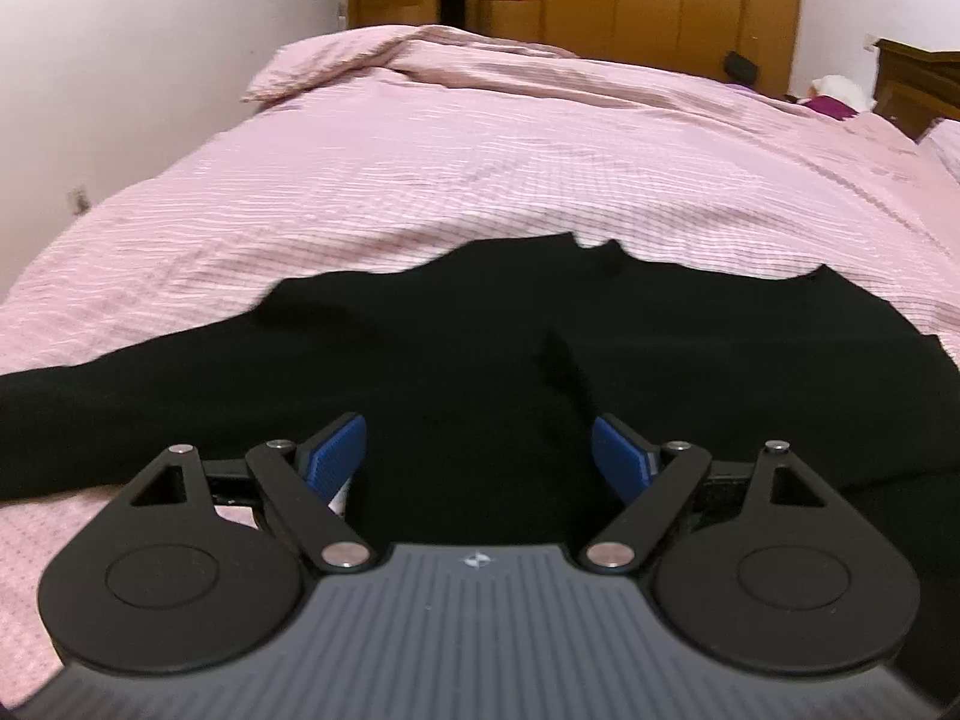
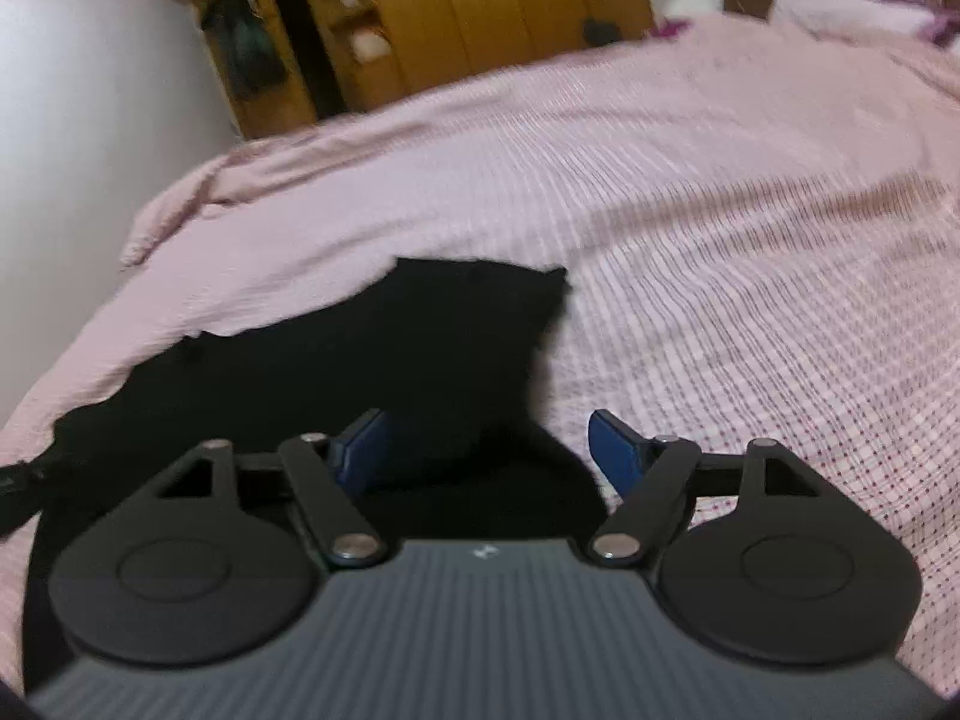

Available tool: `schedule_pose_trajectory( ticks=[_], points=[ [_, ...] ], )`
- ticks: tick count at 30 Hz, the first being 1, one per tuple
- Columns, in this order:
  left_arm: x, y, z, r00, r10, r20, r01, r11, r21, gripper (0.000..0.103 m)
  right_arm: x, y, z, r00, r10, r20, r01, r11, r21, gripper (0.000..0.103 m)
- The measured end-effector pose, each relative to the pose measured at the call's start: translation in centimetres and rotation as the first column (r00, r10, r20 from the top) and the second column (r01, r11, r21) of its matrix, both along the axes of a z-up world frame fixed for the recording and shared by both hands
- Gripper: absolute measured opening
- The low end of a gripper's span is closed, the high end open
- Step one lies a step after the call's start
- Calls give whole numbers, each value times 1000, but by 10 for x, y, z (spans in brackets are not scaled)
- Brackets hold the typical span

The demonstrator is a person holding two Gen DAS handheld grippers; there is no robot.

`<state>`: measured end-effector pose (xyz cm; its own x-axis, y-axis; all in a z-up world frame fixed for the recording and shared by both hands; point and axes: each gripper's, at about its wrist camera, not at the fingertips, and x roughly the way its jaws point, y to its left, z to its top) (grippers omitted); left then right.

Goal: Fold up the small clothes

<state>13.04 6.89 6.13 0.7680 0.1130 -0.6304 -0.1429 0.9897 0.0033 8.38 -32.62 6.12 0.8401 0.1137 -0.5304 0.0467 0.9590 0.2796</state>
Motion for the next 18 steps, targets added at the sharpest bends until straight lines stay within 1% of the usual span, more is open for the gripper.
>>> schedule_pose_trajectory(
  ticks=[5,11,14,16,18],
  points=[
    [-27,28,8,997,80,-16,-80,997,2,89,-14,18,11,999,48,13,-48,999,-20,75],
    [-56,70,10,982,188,-29,-188,982,-18,90,-32,38,15,997,75,23,-74,997,-28,75],
    [-66,94,10,969,243,-30,-244,970,-6,91,-42,47,15,997,78,26,-77,996,-40,75],
    [-71,112,9,956,290,-34,-290,957,4,91,-48,52,14,997,75,27,-74,996,-44,75],
    [-77,132,8,939,342,-36,-343,939,-3,91,-53,54,12,997,75,22,-74,997,-36,75]
  ],
)
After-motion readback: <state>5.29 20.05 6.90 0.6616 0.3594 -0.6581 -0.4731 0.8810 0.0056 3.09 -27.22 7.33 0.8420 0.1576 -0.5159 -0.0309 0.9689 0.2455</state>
